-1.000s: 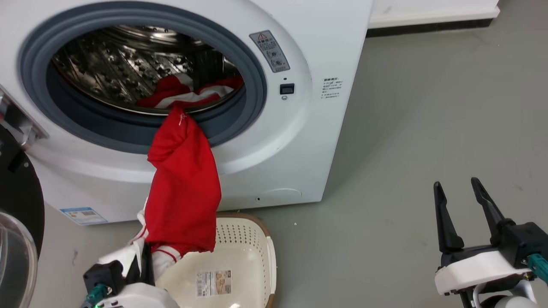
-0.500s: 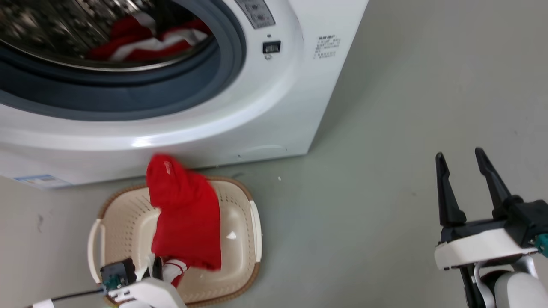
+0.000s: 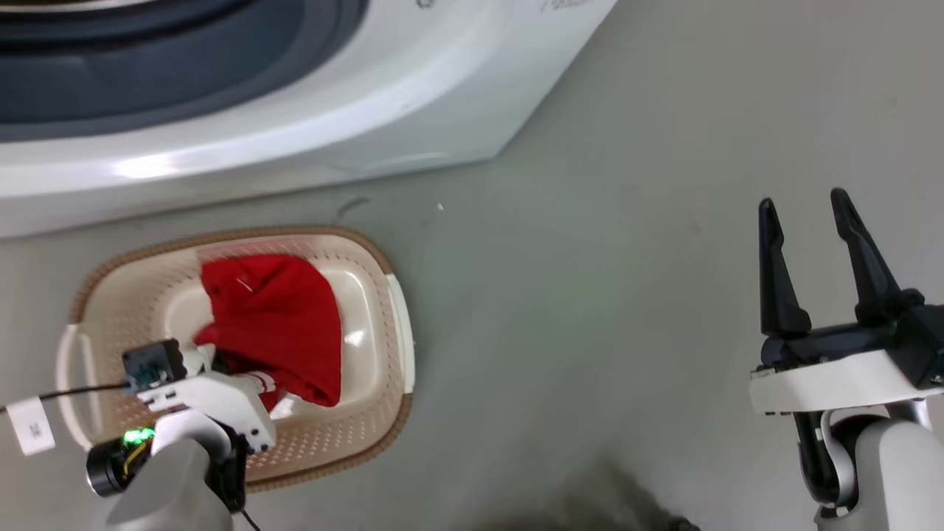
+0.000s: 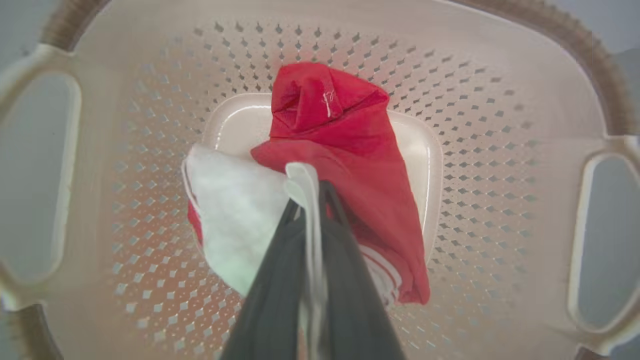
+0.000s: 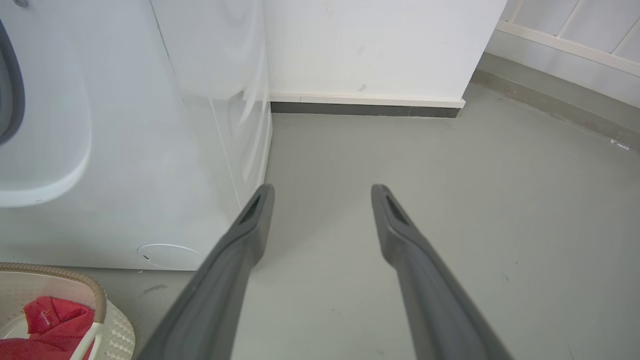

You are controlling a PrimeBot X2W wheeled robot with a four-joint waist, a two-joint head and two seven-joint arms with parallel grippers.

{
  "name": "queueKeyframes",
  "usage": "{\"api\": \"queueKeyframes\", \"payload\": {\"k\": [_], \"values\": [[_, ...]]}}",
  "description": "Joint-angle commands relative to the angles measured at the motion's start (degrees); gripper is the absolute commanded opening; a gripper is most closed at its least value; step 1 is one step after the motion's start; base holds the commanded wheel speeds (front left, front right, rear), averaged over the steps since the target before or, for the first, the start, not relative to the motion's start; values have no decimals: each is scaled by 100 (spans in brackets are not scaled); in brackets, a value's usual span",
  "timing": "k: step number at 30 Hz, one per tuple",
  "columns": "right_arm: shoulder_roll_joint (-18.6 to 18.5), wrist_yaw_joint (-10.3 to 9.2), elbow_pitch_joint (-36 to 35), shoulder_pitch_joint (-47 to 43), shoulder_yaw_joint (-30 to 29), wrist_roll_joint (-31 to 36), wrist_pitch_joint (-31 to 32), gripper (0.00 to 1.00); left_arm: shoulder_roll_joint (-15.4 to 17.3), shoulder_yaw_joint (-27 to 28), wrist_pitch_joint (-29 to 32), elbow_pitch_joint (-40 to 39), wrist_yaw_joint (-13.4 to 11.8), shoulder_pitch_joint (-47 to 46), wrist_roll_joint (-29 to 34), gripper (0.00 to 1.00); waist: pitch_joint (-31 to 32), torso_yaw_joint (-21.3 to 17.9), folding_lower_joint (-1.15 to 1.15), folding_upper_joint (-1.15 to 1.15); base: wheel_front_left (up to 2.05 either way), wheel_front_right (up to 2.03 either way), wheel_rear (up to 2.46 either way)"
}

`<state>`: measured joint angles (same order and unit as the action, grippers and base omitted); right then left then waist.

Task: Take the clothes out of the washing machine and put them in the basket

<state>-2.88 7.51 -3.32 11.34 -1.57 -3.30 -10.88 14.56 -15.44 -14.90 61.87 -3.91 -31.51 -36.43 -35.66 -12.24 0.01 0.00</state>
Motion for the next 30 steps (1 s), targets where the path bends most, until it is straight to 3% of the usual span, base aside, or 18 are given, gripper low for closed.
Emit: {"api": "queueKeyframes", "payload": {"k": [1, 4, 5, 7, 8, 11, 19, 30], "values": [[0, -4, -2, 111, 11, -17, -44, 100, 44, 1, -37, 120, 34, -155, 50, 0, -374, -199, -1, 0, 0, 0, 0], [1, -4, 52, 197, 17, -66, -112, 100, 34, 66, -32, 460, 114, -378, -44, 0, -540, -284, -1, 0, 0, 0, 0], [2, -4, 74, 206, 20, -73, -127, 100, 22, 74, -18, 573, 152, -419, -62, 15, -571, -304, -1, 0, 0, 0, 0], [1, -4, 115, 224, 26, -85, -171, 100, 17, 67, -6, 756, 195, -507, -89, 33, -606, -331, -1, 0, 0, 0, 0], [1, -4, 137, 237, 27, -92, -184, 100, 3, 63, 29, 829, 231, -533, -102, 46, -612, -338, -1, 0, 0, 0, 0], [1, -4, 186, 273, 17, -106, -215, 100, -50, 60, 136, 981, 285, -542, -149, 100, -618, -331, -1, 0, 0, 0, 0], [-1, -4, 284, 250, 5, -10, -246, 100, -237, 112, 305, 1140, 408, -336, -326, 100, -253, -226, -1, 0, 0, 0, 0], [-1, -4, 414, -77, 66, 32, -145, 100, -321, 203, -21, 1049, 519, 252, -347, 100, 1172, -49, -1, 0, 0, 0, 0]]}}
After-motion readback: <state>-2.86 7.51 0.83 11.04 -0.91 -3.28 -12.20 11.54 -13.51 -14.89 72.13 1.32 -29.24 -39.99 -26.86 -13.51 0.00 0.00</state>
